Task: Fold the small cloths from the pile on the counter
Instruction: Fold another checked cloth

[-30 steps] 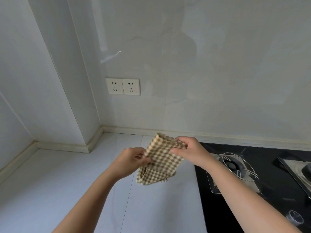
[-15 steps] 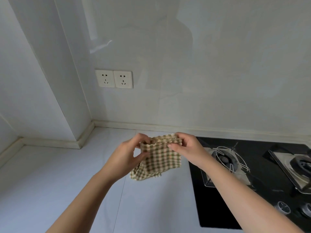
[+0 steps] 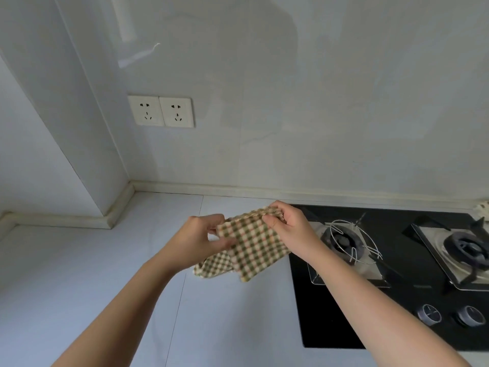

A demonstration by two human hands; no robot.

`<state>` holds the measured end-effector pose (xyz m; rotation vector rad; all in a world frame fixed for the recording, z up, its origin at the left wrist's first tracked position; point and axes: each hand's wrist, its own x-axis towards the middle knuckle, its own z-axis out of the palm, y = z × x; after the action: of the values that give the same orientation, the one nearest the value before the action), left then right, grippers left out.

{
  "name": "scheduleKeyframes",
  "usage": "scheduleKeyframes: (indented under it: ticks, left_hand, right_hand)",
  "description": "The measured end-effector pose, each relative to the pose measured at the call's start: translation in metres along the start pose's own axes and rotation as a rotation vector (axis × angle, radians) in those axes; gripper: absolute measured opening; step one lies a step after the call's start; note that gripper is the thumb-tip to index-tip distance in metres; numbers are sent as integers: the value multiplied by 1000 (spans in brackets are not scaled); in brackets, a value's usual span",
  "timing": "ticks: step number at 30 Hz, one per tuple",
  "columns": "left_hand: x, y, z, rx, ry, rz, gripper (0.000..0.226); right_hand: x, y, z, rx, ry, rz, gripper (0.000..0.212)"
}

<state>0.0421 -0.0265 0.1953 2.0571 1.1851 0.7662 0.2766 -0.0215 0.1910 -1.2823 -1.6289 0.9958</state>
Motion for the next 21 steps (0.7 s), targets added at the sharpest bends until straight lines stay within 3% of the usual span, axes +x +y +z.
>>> scheduleKeyframes:
  ticks: [3, 5, 6, 9, 11, 14, 17, 21]
  left_hand:
    - [9, 12, 28, -532, 101, -280, 32]
    - [18, 21, 55, -669, 176, -476, 27]
    - [22, 26, 69, -653, 201, -538, 18]
    - [39, 43, 107, -510, 303, -572, 30]
    - [49, 64, 130, -435, 357, -533, 35]
    - [60, 105, 174, -284, 414, -468, 38]
    - [69, 148, 224, -200, 445, -390, 41]
    - [87, 200, 284, -226, 315, -380, 39]
  right_hand:
    - [-5, 5, -1, 191, 95, 87, 4]
    - [-8, 7, -6, 310, 173, 173, 8]
    - [-10, 9, -10, 357, 202, 233, 8]
    - [-20, 19, -35, 515, 197, 460, 18]
    - [-33, 30, -56, 551, 214, 513, 18]
    - [-57, 43, -95, 309, 380, 446, 19]
    - [-87, 61, -145, 4, 531, 256, 27]
    - [-135, 83, -218, 79, 581, 222, 23]
